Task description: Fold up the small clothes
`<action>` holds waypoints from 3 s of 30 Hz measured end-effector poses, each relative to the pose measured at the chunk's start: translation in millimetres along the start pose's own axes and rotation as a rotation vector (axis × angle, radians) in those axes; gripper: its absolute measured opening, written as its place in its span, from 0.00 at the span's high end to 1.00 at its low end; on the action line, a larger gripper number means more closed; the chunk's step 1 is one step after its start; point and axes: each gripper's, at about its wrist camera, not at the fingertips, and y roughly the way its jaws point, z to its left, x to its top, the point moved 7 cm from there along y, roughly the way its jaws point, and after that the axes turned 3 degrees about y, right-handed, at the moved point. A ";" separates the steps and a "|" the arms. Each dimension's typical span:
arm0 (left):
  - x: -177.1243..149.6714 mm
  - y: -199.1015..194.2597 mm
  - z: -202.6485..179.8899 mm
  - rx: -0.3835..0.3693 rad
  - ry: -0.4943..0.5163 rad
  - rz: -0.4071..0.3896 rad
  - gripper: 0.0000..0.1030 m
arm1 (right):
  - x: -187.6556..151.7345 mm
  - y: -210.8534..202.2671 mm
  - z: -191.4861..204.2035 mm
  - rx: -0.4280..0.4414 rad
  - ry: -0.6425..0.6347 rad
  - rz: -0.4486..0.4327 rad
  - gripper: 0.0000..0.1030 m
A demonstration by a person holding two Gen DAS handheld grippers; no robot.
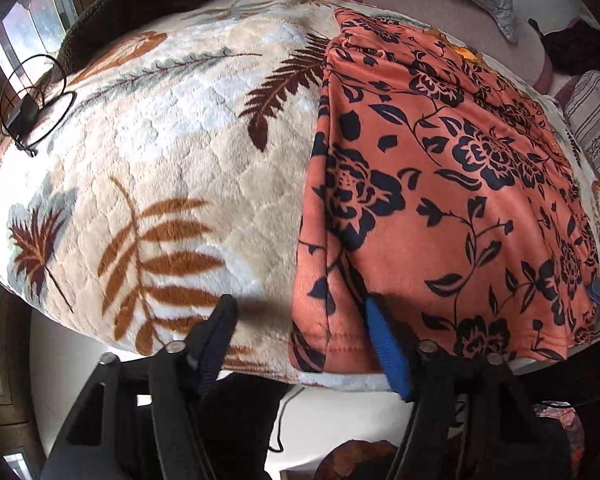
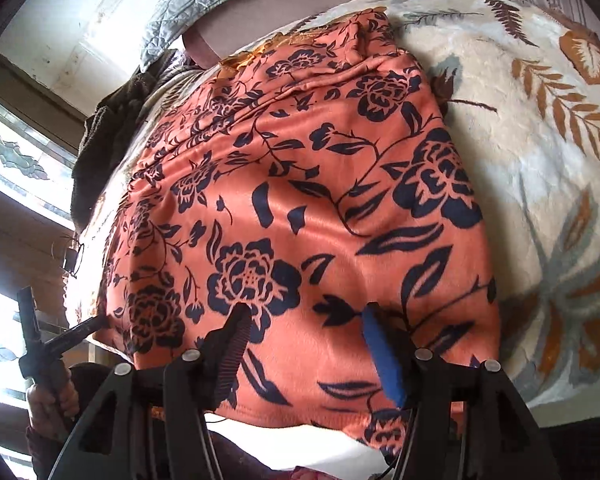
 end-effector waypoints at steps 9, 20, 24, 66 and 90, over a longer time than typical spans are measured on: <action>2.6 0.4 13.0 -0.061 -0.099 0.019 0.40 | 11.9 -53.6 -56.1 -0.086 0.152 -0.122 0.35; 28.0 15.9 -16.0 -0.073 -0.045 0.004 0.81 | -5.1 -14.0 -79.9 -0.123 0.244 -0.031 0.36; 32.9 15.0 -21.7 -0.097 -0.046 -0.008 0.92 | -13.7 -8.9 -61.6 -0.235 0.105 -0.036 0.78; 14.1 -19.5 -5.1 0.023 0.059 0.065 0.61 | -27.5 -30.5 -45.9 -0.151 0.056 0.018 0.89; 58.8 -59.0 -29.3 -0.301 0.020 -0.037 0.93 | 10.5 -48.8 8.9 0.073 -0.004 -0.073 0.93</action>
